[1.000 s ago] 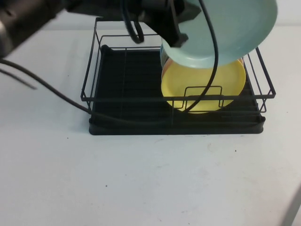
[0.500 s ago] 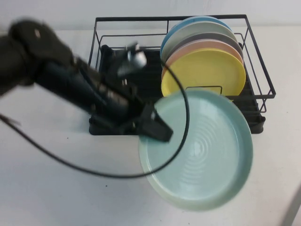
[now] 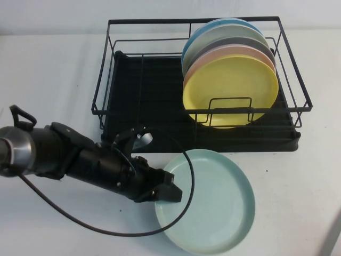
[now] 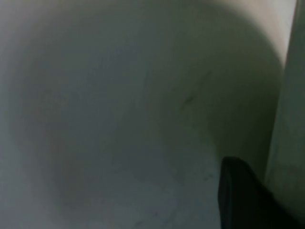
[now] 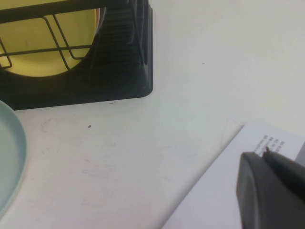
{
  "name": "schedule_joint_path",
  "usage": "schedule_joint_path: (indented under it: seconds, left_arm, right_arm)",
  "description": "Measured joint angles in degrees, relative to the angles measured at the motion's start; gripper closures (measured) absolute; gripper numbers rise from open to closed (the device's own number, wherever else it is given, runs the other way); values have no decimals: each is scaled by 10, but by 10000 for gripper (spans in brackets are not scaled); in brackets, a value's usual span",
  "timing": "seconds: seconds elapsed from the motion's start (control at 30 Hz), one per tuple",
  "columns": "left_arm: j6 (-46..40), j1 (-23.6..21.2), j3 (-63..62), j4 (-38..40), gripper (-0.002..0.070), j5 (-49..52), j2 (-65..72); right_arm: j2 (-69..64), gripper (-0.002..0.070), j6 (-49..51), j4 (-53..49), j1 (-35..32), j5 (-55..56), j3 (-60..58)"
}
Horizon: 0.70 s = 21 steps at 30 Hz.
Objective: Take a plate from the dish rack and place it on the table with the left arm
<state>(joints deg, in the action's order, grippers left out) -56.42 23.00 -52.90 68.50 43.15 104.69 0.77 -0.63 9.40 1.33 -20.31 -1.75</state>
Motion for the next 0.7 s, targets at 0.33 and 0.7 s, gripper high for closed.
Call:
schedule_joint_path:
  seconds: [0.33, 0.7]
  left_arm:
    - [-39, 2, 0, -50, 297, -86, -10]
    - [-12, 2, 32, -237, 642, -157, -257]
  right_arm:
    - [0, 694, 0, 0, 0, 0, 0]
    - [0, 694, 0, 0, 0, 0, 0]
